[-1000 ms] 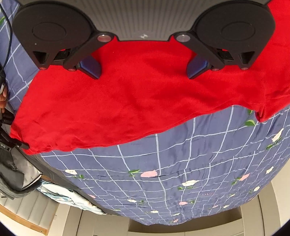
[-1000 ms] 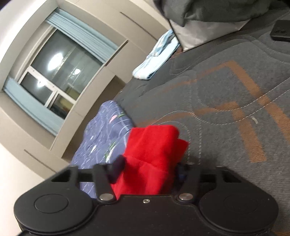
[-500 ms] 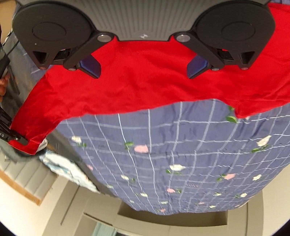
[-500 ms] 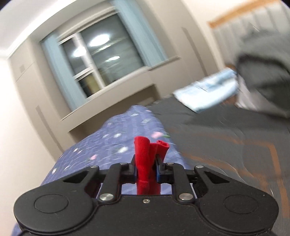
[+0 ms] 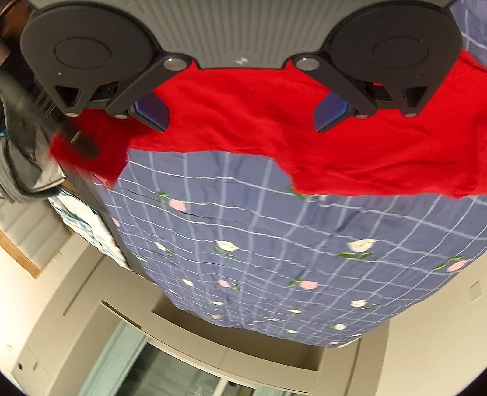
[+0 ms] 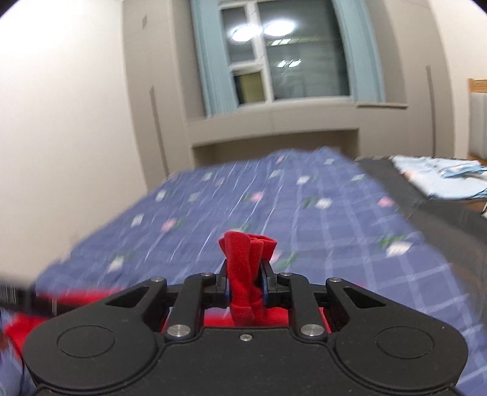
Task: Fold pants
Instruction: 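Carry the cuff with the right gripper toward the left gripper and lay it down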
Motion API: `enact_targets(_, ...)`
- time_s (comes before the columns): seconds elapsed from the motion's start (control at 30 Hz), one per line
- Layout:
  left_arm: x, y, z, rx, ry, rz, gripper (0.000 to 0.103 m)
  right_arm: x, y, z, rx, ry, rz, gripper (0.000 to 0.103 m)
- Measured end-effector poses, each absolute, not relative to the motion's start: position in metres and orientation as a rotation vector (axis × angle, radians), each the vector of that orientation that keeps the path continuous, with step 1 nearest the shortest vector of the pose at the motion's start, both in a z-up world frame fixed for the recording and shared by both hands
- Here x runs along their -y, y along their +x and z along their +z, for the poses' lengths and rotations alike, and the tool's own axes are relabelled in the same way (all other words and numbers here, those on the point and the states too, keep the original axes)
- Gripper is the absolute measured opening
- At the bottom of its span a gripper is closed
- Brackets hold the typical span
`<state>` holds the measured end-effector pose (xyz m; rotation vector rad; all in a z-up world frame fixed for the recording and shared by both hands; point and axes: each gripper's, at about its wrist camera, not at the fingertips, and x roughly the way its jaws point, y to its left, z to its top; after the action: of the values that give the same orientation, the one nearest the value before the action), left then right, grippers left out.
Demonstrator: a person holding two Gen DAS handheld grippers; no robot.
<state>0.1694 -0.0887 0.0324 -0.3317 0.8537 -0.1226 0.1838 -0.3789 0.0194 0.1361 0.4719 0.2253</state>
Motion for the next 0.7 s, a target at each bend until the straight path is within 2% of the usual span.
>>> enact_targets(0.27,0.058,0.163,0.014,-0.871,-0.418,-0.097,0.102,0.303,0.150,-0.036,-0.571,0.030,0.242,0.019)
enact_targets(0.37,0.058,0.163,0.011,-0.874,-0.427,-0.102,0.102,0.298,0.147,-0.045,-0.583,0.009,0.242,0.024)
enact_targets(0.4,0.058,0.163,0.010,-0.873,-0.430,-0.107,0.102,0.299,0.145,-0.047,-0.584,0.008,0.248,0.029)
enact_targets(0.47,0.060,0.164,0.008,-0.875,-0.437,-0.118,0.102,0.302,0.140,-0.047,-0.588,0.024,0.279,0.049)
enact_targets(0.5,0.062,0.165,0.006,-0.878,-0.442,-0.125,0.102,0.305,0.137,-0.046,-0.584,0.037,0.297,0.065)
enact_targets(0.53,0.063,0.165,0.005,-0.883,-0.445,-0.132,0.102,0.309,0.133,-0.044,-0.575,0.044,0.309,0.075)
enact_targets(0.7,0.079,0.173,-0.007,-0.936,-0.469,-0.184,0.102,0.340,0.106,-0.032,-0.507,0.084,0.285,0.099)
